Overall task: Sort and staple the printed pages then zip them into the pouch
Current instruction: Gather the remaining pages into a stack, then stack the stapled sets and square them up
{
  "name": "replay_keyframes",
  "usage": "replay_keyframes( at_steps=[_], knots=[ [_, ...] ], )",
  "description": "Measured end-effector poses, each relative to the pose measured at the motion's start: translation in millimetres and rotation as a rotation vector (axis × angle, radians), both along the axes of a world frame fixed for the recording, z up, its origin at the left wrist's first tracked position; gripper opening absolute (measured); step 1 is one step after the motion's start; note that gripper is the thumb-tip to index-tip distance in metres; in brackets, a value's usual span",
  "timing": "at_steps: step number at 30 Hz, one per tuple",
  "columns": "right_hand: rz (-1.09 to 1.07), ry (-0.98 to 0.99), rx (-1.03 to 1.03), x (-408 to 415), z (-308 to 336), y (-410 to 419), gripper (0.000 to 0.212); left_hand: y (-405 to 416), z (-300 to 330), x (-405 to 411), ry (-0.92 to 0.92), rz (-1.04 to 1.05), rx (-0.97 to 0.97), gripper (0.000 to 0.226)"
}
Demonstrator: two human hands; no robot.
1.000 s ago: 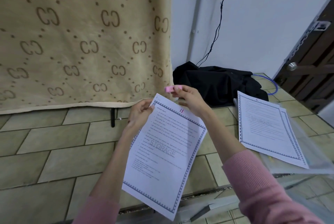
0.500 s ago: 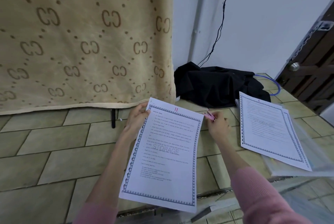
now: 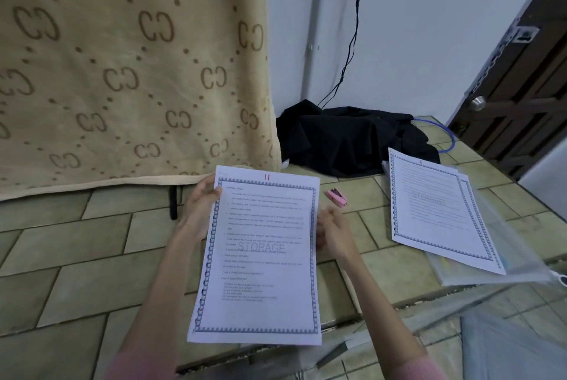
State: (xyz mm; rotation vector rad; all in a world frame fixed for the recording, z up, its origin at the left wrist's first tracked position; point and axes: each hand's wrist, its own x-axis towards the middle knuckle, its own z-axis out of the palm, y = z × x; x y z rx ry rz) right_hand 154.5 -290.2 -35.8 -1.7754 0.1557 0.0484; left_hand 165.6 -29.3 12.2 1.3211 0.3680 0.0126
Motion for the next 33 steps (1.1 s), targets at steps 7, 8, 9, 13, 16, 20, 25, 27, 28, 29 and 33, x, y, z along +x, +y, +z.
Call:
replay_keyframes(
  at_steps=[7,8,9,13,16,20,25,27,28,29,33],
  knots=[
    [0.057,-0.05,-0.132,-3.2,-1.5,21.0,0.017,5.6,-14.0,-19.3,0.226,-0.022,0.167,0.032],
    [0.056,-0.056,-0.18,0.1,1.3,20.9,0.024,2.8,-19.4,-25.5,0.279,-0.071,0.22,0.031],
    [0.059,-0.049,-0.229,4.2,2.1,19.8,0.031,-1.9,-23.9,-31.6,0.314,-0.089,0.247,0.032],
    [0.101,-0.044,-0.434,14.4,-5.9,17.6,0.048,-24.7,-43.9,-44.4,0.249,-0.009,0.463,0.051],
    [0.166,-0.113,-0.788,12.5,-18.0,20.8,0.037,-30.4,-51.0,-53.7,0.209,0.044,0.757,0.044],
    [0.121,-0.283,-1.0,3.9,-28.7,23.4,0.027,-34.4,-64.0,-59.8,0.256,-0.025,1.18,0.04],
    [0.206,-0.177,-0.651,12.2,-13.8,1.7,0.034,-85.3,-39.7,-44.2,0.189,0.011,1.221,0.044],
    [0.09,-0.222,-0.45,13.6,-3.9,-20.4,0.032,-116.9,-34.0,-27.6,0.033,-0.041,1.144,0.04],
    [0.01,-0.242,-0.396,14.9,0.7,-35.6,0.03,-135.7,-29.2,-20.3,-0.025,-0.081,1.068,0.037],
    [-0.07,-0.261,-0.374,16.7,6.3,-52.9,0.027,-157.0,-25.0,-12.5,-0.052,-0.128,0.98,0.036],
    [-0.331,-0.205,-0.432,30.1,16.2,-135.7,0.024,-240.5,-17.1,23.1,0.044,-0.335,0.76,0.033]
  ],
)
